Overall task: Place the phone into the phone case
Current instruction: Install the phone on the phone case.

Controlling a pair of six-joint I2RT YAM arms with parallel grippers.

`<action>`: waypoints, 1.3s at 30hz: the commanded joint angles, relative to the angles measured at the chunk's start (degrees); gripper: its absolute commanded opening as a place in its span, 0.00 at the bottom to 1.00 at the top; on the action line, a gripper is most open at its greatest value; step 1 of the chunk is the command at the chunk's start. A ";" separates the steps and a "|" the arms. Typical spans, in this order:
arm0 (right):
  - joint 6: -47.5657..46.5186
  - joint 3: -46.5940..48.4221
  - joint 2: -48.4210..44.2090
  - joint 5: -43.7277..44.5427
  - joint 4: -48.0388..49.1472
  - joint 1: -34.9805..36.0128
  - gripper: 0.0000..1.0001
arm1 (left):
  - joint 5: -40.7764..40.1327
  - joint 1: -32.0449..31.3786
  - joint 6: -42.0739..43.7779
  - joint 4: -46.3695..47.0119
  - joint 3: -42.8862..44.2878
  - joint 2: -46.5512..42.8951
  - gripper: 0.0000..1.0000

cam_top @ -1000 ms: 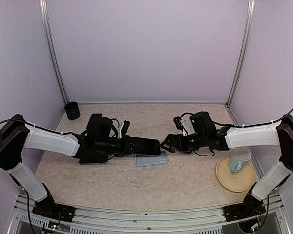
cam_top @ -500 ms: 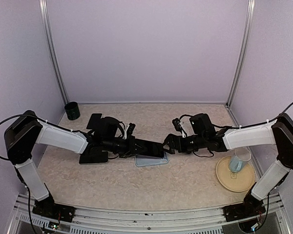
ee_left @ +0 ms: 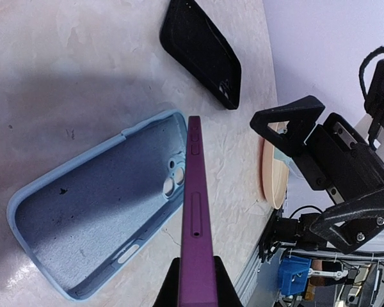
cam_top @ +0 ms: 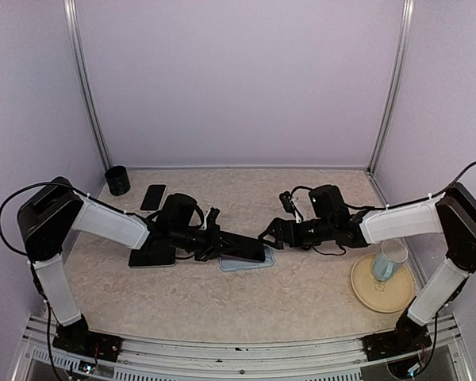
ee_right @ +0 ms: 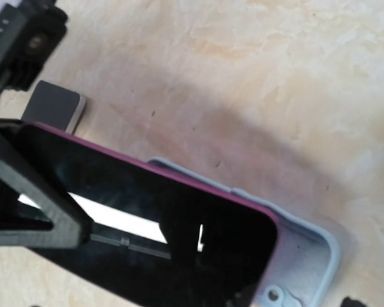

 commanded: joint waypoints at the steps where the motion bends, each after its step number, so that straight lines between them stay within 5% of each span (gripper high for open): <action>1: 0.07 -0.71 1.89 -1.52 2.24 -0.58 1.00 | 2.53 0.71 -2.38 4.38 1.73 1.23 0.00; 39: 2.43 -1.53 11.07 -4.13 8.01 2.87 1.00 | 4.73 1.35 -10.16 10.35 1.28 7.17 0.00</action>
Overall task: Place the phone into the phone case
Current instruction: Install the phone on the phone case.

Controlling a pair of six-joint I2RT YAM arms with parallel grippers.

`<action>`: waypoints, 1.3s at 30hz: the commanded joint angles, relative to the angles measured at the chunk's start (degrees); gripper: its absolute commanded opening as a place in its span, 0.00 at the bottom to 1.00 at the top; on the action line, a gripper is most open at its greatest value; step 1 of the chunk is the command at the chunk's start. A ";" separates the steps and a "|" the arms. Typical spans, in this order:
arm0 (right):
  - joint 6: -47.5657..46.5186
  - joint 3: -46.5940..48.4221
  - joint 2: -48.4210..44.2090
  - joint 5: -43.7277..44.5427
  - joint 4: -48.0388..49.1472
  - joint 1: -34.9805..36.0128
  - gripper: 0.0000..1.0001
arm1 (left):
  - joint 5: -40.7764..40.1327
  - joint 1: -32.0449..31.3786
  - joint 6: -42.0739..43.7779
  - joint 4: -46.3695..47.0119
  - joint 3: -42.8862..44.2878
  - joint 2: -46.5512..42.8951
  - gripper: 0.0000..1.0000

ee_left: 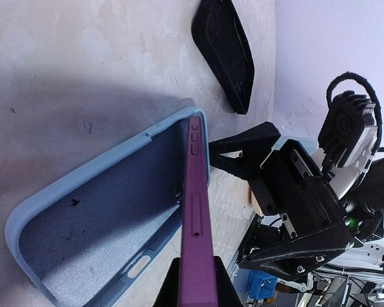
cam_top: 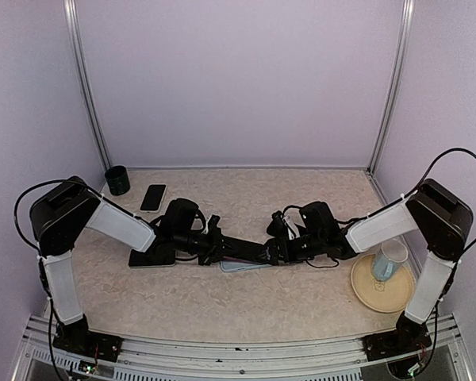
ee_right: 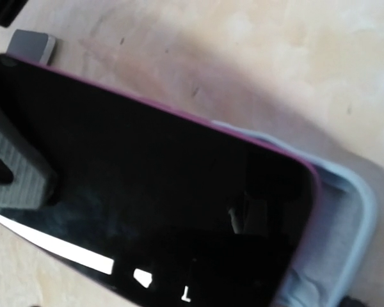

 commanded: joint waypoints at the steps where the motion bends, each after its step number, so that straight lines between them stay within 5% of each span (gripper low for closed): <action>1: 0.62 1.22 2.08 -0.40 0.98 1.37 1.00 | 1.11 0.50 -0.98 4.11 1.05 1.29 0.00; 39: -3.65 5.85 3.76 -1.72 -3.78 3.66 1.00 | 9.68 1.40 2.72 8.97 2.32 11.22 0.00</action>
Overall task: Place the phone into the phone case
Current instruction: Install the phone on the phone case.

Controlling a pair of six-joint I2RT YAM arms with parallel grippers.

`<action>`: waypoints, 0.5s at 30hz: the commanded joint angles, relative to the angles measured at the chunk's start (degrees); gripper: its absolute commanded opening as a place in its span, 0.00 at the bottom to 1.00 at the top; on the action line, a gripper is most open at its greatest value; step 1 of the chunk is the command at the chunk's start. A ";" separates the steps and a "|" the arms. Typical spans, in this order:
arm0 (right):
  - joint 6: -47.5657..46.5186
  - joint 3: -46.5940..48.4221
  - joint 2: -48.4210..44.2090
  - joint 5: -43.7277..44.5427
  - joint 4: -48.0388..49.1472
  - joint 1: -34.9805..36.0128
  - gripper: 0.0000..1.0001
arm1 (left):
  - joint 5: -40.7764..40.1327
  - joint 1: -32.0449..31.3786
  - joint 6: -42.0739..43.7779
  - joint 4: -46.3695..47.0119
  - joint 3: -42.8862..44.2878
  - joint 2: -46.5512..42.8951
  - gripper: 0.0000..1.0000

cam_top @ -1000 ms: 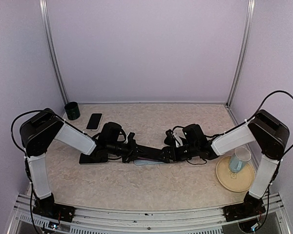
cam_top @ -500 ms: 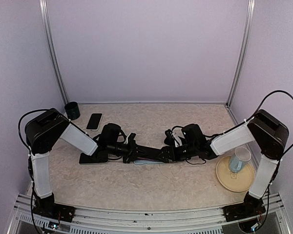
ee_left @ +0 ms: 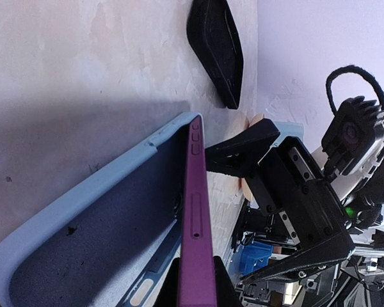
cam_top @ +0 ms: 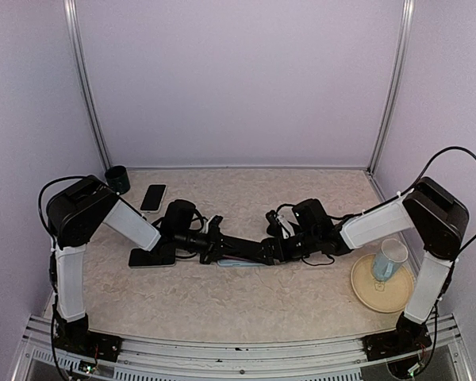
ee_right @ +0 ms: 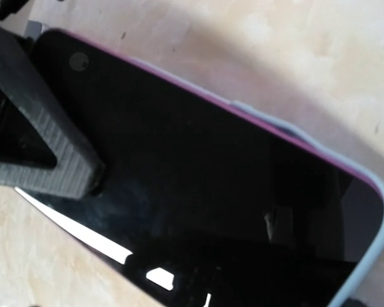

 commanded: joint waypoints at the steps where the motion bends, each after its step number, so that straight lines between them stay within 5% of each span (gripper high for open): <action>1: -1.70 1.54 1.55 -2.90 0.24 1.95 1.00 | -1.14 -1.98 1.31 1.03 -0.58 2.33 0.00; 15: -0.79 -1.36 -3.87 -3.50 -1.12 -1.39 1.00 | -1.08 -0.59 -1.49 12.74 -4.93 -3.03 0.00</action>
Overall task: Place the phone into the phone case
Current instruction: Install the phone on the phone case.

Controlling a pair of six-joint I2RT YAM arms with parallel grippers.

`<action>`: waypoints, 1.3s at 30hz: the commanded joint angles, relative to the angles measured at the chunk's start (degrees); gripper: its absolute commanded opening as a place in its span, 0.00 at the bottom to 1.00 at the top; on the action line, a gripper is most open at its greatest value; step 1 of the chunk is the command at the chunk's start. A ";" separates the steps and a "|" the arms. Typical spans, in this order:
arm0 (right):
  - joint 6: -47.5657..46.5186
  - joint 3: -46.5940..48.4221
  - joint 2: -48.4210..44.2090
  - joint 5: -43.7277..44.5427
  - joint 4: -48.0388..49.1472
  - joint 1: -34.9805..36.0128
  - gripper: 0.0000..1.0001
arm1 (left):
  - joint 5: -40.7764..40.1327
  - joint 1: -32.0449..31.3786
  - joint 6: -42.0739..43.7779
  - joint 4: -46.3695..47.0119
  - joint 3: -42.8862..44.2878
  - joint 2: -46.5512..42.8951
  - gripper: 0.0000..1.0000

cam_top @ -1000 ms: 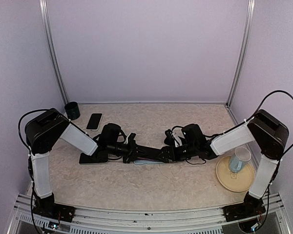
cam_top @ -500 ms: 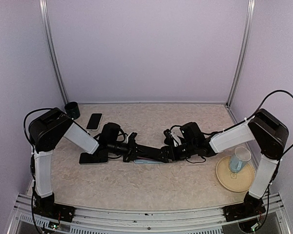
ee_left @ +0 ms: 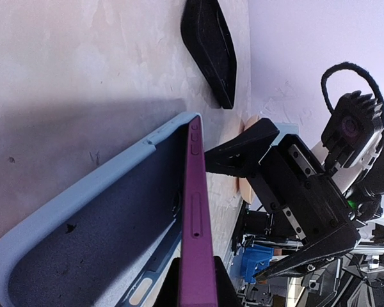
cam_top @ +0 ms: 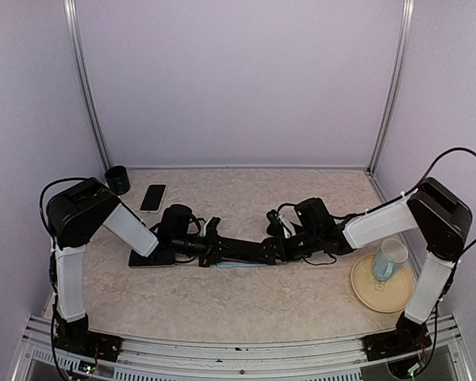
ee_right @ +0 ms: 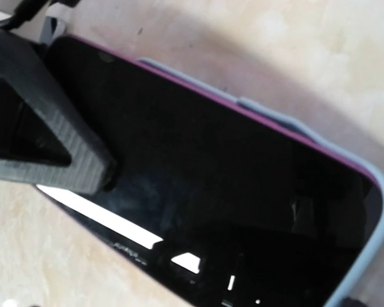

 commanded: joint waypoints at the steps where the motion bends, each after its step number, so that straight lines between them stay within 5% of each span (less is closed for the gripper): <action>1: -0.08 -1.18 -2.86 -1.76 -0.36 -0.75 1.00 | 0.32 -0.30 -0.73 6.53 -1.56 -3.18 0.00; 12: 1.04 -1.91 -2.85 -2.90 -0.07 -2.31 1.00 | 0.93 0.16 -2.02 12.06 -3.05 -6.24 0.00; 25: 6.39 -1.00 -0.53 -13.89 9.85 -3.31 0.95 | 1.98 -1.13 -2.18 13.14 -3.02 -5.37 0.00; 39: 12.25 0.16 3.74 -20.90 19.41 -3.69 0.81 | 3.50 -2.03 -1.70 13.81 -2.47 -4.04 0.00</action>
